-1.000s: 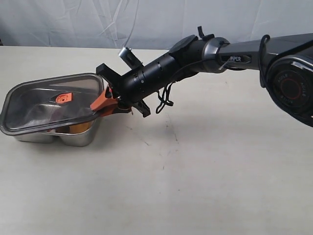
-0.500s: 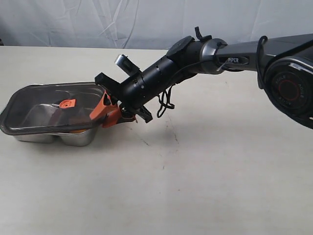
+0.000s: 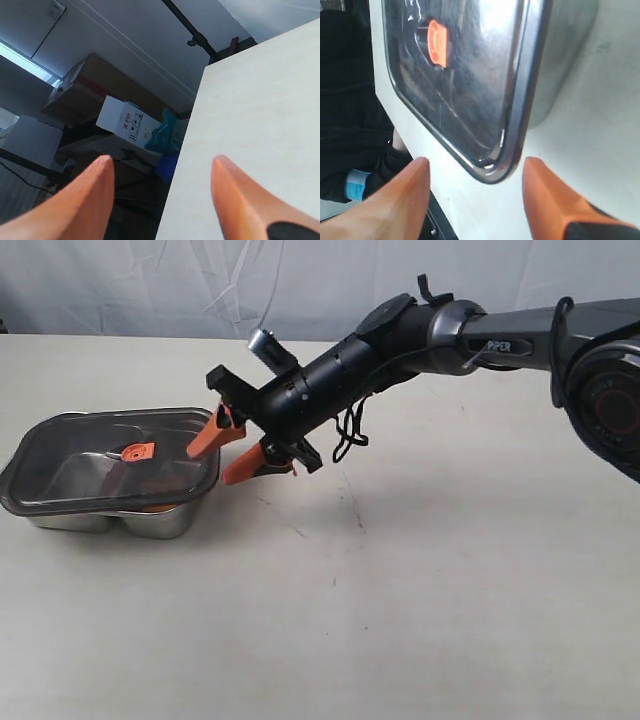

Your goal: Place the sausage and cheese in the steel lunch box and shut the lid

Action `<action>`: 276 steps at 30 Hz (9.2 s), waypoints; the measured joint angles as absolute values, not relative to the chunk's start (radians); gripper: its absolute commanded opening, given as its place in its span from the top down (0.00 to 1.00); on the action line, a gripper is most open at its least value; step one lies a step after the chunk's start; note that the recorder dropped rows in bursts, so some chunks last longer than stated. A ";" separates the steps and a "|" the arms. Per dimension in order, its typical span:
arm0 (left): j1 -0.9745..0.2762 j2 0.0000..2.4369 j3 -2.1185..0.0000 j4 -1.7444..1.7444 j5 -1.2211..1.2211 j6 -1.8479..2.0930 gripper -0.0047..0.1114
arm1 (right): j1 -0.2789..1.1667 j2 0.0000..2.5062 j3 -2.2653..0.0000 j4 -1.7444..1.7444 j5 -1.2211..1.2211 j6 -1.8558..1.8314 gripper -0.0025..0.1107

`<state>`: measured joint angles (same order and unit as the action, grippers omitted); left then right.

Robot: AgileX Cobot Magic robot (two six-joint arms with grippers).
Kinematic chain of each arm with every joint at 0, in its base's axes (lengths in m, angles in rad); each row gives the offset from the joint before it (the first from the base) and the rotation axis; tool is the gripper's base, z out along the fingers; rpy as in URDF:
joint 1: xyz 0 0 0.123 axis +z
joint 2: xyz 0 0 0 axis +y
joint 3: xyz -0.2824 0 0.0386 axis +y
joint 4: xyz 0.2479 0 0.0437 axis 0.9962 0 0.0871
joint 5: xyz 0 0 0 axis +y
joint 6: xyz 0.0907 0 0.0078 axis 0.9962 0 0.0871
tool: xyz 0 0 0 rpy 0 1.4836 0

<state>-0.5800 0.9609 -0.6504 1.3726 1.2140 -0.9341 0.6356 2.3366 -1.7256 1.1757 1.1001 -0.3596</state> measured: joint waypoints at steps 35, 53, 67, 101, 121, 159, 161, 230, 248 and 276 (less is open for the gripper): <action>0.131 1.276 -0.649 0.621 0.389 -0.649 0.96 | 0.610 2.322 -1.726 0.981 0.895 -0.333 0.99; 0.185 1.562 -0.696 0.542 0.179 -0.643 0.96 | 0.640 2.322 -1.726 0.873 0.818 -0.276 0.99; 0.197 1.676 -0.765 0.502 0.113 -0.643 0.96 | 0.641 2.322 -1.726 0.870 0.814 -0.251 0.99; 0.049 1.746 -0.768 0.443 0.028 -0.643 0.96 | 0.641 2.322 -1.726 0.870 0.797 -0.247 0.99; 0.042 1.698 -0.768 0.485 0.095 -0.645 0.96 | 0.641 2.256 -1.726 0.606 0.846 -0.120 0.99; 0.080 1.447 -0.768 0.111 0.435 -0.291 0.96 | 0.723 2.235 -1.726 0.550 0.931 -0.086 0.99; 0.080 1.447 -0.768 0.111 0.435 -0.290 0.96 | 0.734 2.235 -1.726 0.550 0.933 -0.086 0.99; 0.080 1.573 -0.768 -0.298 0.461 0.090 0.96 | 0.760 2.174 -1.726 0.556 0.955 -0.088 0.99; 0.080 1.573 -0.768 -0.247 0.511 0.090 0.96 | 0.789 2.174 -1.726 0.537 0.974 -0.096 0.99; 0.080 1.595 -0.862 -0.211 0.515 0.088 0.96 | 0.809 2.176 -1.726 0.385 0.897 -0.071 0.99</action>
<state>0.0801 1.5954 -0.8618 -0.2106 0.5148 0.0882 0.8093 2.1759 -1.7256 0.3851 0.8969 -0.0713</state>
